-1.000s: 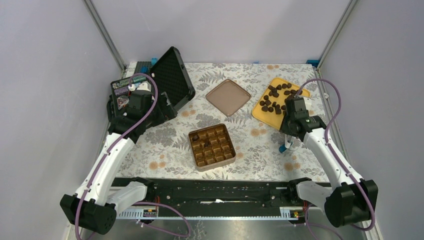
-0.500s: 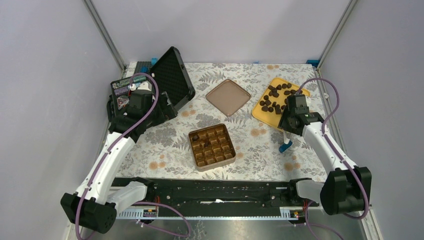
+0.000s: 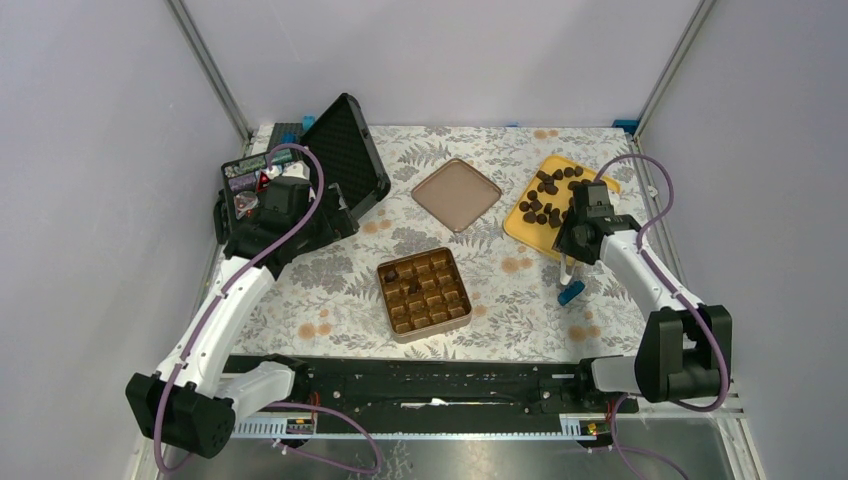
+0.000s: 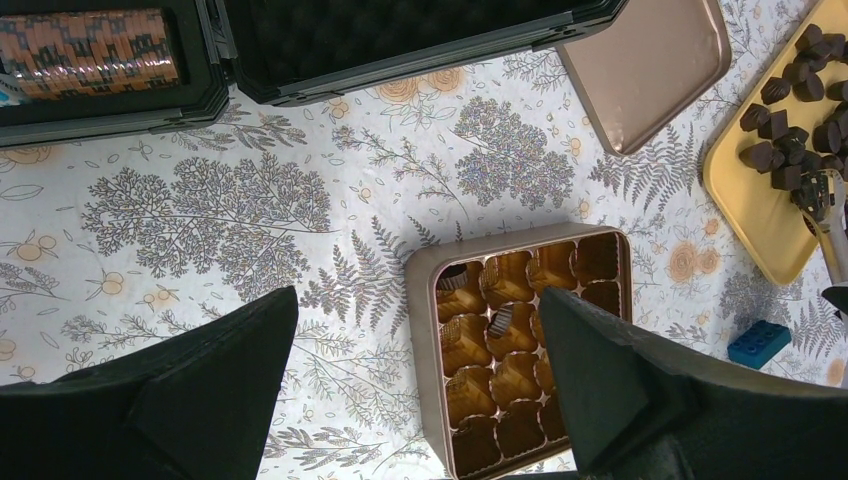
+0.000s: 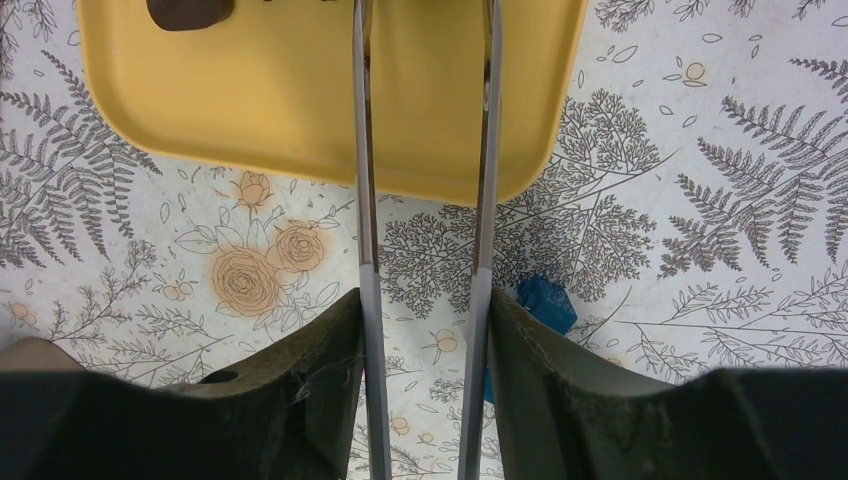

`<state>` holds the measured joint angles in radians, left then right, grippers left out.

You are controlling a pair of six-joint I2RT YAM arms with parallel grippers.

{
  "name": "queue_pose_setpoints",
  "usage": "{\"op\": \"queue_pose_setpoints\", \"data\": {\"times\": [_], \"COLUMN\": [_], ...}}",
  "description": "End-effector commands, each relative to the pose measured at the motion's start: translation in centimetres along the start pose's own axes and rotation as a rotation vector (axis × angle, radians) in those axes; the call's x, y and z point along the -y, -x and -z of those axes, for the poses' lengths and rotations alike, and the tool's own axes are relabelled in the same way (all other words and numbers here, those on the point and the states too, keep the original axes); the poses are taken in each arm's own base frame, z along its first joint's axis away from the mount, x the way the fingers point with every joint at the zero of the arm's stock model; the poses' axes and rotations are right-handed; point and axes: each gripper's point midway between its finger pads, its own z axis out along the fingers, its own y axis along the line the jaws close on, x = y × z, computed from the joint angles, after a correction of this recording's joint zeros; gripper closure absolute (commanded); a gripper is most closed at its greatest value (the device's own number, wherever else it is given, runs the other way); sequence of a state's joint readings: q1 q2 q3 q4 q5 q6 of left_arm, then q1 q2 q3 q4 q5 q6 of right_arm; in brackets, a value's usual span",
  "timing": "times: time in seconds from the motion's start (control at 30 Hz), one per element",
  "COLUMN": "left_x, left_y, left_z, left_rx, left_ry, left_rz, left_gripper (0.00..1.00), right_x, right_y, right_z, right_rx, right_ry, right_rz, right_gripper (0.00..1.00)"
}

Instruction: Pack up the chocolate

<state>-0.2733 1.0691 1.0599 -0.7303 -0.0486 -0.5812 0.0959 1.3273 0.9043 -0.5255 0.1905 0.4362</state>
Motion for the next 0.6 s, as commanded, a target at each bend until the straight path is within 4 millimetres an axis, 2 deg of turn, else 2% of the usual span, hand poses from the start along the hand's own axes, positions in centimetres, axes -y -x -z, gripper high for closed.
{"op": "queue_pose_setpoints", "data": {"times": [0.0, 0.17, 0.37, 0.57], "left_x": [1.04, 1.10, 1.13, 1.13], "left_y": [1.86, 1.92, 1.80, 1.74], "left_z": [0.42, 0.30, 0.20, 0.17], "left_rx": [0.062, 0.061, 0.056, 0.055], "left_ry": [-0.041, -0.039, -0.042, -0.042], "left_rz": [-0.009, -0.009, -0.006, -0.002], "left_gripper": [0.01, 0.01, 0.01, 0.01], "right_x": [-1.22, -1.44, -1.30, -1.28], "right_y": [3.10, 3.28, 2.57, 2.48], "right_z": [0.55, 0.24, -0.17, 0.11], "right_rx": [0.073, 0.064, 0.043, 0.046], "right_ry": [0.036, 0.041, 0.038, 0.047], "right_rz": [-0.033, -0.023, -0.013, -0.014], "right_gripper": [0.48, 0.49, 0.50, 0.58]}}
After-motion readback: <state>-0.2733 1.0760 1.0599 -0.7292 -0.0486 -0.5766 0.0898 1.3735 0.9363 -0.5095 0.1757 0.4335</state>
